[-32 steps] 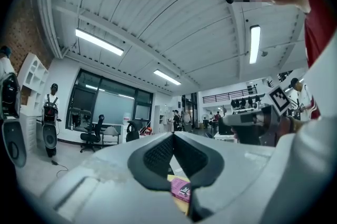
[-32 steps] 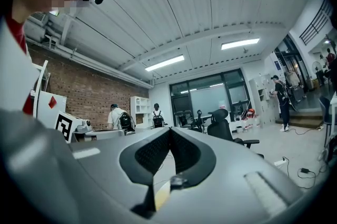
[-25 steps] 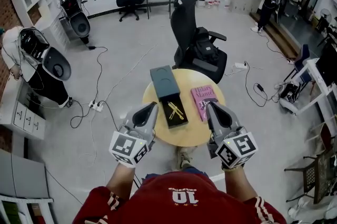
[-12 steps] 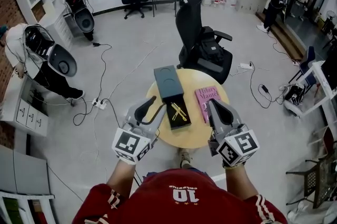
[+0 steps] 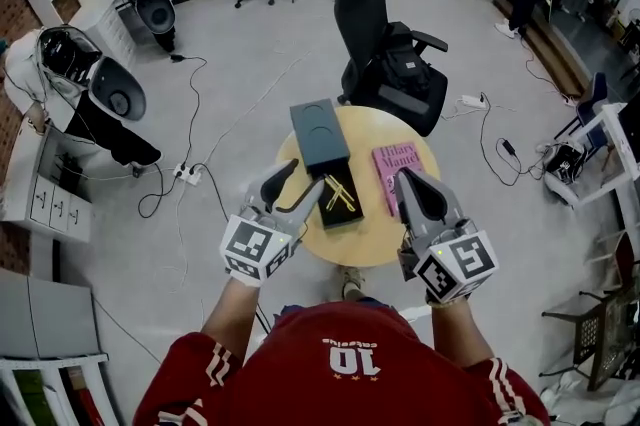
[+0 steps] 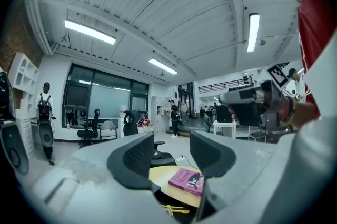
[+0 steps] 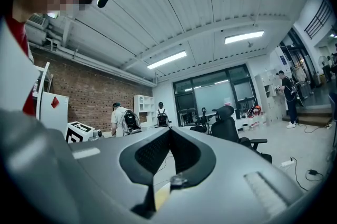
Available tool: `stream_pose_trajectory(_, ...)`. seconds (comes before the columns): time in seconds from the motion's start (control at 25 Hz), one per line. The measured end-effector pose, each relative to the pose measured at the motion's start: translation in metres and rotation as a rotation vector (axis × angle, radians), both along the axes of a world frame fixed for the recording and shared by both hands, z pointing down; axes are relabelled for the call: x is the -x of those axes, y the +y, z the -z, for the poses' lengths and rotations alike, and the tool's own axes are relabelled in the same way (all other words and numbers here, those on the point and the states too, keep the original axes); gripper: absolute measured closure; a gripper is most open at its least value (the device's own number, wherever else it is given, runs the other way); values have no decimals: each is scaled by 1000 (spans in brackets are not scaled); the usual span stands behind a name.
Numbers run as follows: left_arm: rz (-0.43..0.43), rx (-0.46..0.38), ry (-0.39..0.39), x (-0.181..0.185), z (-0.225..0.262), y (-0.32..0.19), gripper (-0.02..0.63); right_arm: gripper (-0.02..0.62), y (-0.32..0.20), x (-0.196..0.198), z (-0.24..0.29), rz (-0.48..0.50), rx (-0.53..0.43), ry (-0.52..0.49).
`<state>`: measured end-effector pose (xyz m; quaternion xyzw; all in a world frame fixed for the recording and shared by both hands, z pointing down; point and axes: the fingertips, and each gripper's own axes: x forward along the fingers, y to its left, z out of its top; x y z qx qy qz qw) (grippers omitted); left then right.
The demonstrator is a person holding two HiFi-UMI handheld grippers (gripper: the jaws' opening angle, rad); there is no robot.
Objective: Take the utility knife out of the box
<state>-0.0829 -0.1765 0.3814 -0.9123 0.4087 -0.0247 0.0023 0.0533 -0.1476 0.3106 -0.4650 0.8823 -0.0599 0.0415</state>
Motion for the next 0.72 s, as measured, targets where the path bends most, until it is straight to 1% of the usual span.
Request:
stream_pose_trajectory(0.16, -3, 40, -25, -9, -27, -19, 397, 606, -14, -5, -8, -2, 13, 4)
stream_pose_trajectory(0.36, -35, 107, -56, -25, -66, -43, 397, 606, -35, -10, -17, 5, 33, 6)
stream_pose_trajectory(0.56, -61, 224, -118, -40, -124, -59, 396, 606, -51, -20, -27, -2, 64, 0)
stream_pose_trajectory(0.72, -67, 306, -201, -49, -170, -69, 396, 606, -63, -29, -32, -6, 85, -1)
